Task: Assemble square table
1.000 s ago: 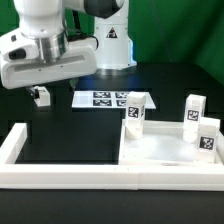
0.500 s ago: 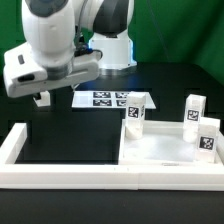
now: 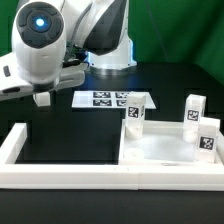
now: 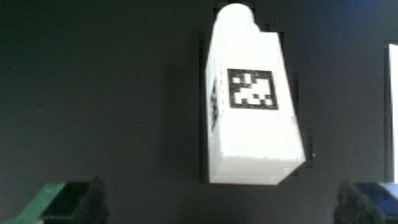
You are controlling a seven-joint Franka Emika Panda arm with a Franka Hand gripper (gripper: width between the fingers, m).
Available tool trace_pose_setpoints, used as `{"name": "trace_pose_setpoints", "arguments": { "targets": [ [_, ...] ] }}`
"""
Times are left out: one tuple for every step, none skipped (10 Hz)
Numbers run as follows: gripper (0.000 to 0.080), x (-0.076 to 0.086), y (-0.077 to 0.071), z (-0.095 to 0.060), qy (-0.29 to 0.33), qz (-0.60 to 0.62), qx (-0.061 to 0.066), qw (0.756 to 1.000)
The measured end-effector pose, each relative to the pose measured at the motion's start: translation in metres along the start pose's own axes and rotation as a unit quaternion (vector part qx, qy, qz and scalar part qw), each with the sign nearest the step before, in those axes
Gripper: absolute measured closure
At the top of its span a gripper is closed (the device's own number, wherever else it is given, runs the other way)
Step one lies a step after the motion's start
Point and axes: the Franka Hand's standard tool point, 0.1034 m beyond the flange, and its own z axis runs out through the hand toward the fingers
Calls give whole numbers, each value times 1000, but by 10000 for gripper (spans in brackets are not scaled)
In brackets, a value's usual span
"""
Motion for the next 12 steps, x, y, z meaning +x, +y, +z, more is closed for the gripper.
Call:
{"name": "trace_pose_setpoints", "arguments": {
  "targets": [
    [151, 0, 0, 0, 0, 0, 0, 1000],
    [151, -1, -1, 4, -3, 0, 0, 1000],
    [151, -4, -9, 22, -8, -3, 3, 1000],
    [151, -11, -18, 43, -16, -6, 11, 1000],
    [151, -15, -22, 57, -18, -6, 15, 1000],
    [151, -16, -23, 61, -17, -7, 14, 1000],
    [151, -14, -22, 59, -15, -6, 12, 1000],
    [151, -14, -22, 59, -15, -6, 13, 1000],
    [251, -14, -22, 59, -15, -6, 13, 1000],
    [251, -14, -22, 59, -15, -7, 13, 1000],
    [437, -14, -22, 59, -15, -7, 13, 1000],
    [531, -14, -22, 59, -15, -7, 13, 1000]
  ]
}}
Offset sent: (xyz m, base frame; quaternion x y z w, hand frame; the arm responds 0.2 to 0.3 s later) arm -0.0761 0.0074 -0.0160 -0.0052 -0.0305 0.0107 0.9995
